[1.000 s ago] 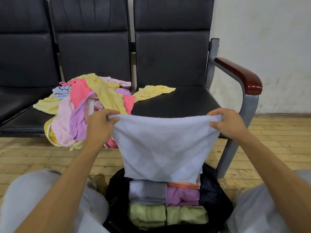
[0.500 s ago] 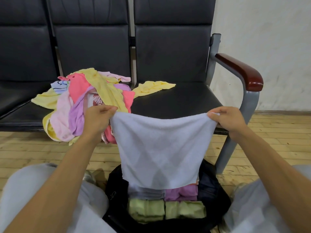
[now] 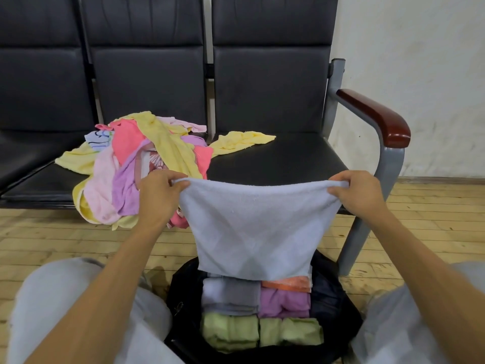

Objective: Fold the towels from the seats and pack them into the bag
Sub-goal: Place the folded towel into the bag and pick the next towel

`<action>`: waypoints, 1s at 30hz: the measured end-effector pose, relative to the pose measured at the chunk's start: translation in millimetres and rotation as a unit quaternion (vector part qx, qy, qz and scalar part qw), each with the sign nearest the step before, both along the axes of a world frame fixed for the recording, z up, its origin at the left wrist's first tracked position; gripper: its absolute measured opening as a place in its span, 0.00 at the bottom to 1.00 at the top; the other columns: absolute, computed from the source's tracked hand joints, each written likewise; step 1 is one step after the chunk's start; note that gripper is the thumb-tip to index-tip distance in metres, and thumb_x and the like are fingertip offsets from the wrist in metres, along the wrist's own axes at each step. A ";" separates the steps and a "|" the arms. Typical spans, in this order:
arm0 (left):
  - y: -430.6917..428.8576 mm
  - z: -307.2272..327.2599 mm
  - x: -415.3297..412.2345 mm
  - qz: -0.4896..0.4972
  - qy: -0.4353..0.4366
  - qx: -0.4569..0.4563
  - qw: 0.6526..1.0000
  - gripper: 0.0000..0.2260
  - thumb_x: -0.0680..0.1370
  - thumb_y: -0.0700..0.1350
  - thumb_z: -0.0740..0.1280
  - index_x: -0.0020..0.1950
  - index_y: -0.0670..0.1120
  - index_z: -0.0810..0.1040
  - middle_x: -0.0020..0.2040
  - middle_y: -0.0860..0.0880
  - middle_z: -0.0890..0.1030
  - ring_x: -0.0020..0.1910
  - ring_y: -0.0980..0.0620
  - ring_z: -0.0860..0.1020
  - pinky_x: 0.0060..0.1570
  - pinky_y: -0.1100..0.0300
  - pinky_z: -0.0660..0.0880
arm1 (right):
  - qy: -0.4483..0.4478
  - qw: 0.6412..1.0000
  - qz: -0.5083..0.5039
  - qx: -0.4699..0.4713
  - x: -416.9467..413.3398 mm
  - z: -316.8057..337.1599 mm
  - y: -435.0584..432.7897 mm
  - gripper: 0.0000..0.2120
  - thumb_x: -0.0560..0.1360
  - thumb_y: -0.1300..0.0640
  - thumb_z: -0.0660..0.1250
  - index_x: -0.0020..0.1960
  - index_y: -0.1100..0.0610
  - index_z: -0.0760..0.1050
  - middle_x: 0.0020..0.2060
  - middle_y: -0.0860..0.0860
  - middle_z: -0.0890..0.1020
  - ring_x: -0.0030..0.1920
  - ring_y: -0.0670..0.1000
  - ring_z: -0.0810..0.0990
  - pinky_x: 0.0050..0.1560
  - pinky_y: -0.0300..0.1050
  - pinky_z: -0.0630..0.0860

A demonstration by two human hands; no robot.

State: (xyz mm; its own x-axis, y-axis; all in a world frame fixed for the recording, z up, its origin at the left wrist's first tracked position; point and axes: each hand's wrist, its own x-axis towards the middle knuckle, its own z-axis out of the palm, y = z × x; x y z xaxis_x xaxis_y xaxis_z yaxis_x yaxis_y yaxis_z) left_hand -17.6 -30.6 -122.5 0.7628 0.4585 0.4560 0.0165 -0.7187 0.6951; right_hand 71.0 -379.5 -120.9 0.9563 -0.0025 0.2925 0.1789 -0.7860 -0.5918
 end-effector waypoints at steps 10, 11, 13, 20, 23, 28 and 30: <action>6.8 3.2 18.6 0.015 -0.031 0.013 0.999 0.06 0.77 0.43 0.69 0.47 0.43 0.85 0.47 0.45 0.82 0.47 0.47 0.79 0.47 0.58 0.70 | -0.090 0.994 -0.033 -0.046 4.7 9.6 3.2 0.09 0.80 0.57 0.64 0.57 0.60 0.78 0.53 0.54 0.76 0.47 0.52 0.76 0.54 0.43 0.73; 6.9 7.4 23.0 0.014 -0.030 0.010 0.999 0.06 0.77 0.44 0.68 0.47 0.42 0.84 0.47 0.46 0.82 0.47 0.47 0.78 0.46 0.58 0.69 | -0.106 0.992 -0.031 -0.058 7.0 12.1 2.3 0.10 0.81 0.57 0.63 0.58 0.60 0.79 0.54 0.56 0.79 0.48 0.55 0.78 0.55 0.46 0.75; 3.3 17.6 32.2 0.012 -0.030 -0.012 0.999 0.06 0.79 0.42 0.67 0.47 0.41 0.80 0.45 0.48 0.79 0.44 0.49 0.77 0.43 0.60 0.68 | -0.131 0.990 -0.025 -0.053 15.2 16.9 1.1 0.10 0.81 0.58 0.63 0.58 0.59 0.79 0.52 0.58 0.82 0.50 0.58 0.81 0.57 0.50 0.76; -1.7 38.3 84.4 -0.065 0.007 -0.172 0.983 0.03 0.81 0.40 0.63 0.50 0.41 0.73 0.49 0.43 0.75 0.28 0.47 0.81 0.36 0.50 0.81 | -0.111 0.992 -0.033 0.057 70.6 26.3 1.7 0.09 0.79 0.57 0.66 0.57 0.60 0.79 0.48 0.55 0.81 0.40 0.53 0.80 0.41 0.40 0.80; -0.1 39.8 114.0 -0.080 0.023 -0.198 0.977 0.05 0.81 0.40 0.63 0.46 0.45 0.72 0.50 0.40 0.77 0.35 0.41 0.83 0.38 0.52 0.82 | -0.119 0.989 -0.037 0.082 100.7 30.0 3.2 0.09 0.79 0.59 0.66 0.56 0.60 0.80 0.50 0.57 0.82 0.45 0.52 0.79 0.52 0.43 0.77; 0.6 33.3 166.6 -0.085 0.021 -0.218 0.972 0.04 0.81 0.40 0.64 0.50 0.40 0.74 0.52 0.40 0.79 0.37 0.45 0.84 0.38 0.57 0.82 | -0.140 0.985 -0.053 0.088 148.3 22.6 9.3 0.12 0.82 0.55 0.61 0.59 0.61 0.78 0.53 0.58 0.81 0.46 0.48 0.73 0.54 0.38 0.66; 1.5 28.0 187.6 -0.085 0.018 -0.228 0.970 0.05 0.81 0.40 0.64 0.51 0.37 0.74 0.50 0.38 0.80 0.38 0.46 0.84 0.37 0.61 0.82 | -0.134 0.985 -0.062 0.090 169.2 13.4 12.2 0.12 0.82 0.54 0.60 0.58 0.60 0.78 0.53 0.58 0.81 0.46 0.48 0.73 0.54 0.39 0.67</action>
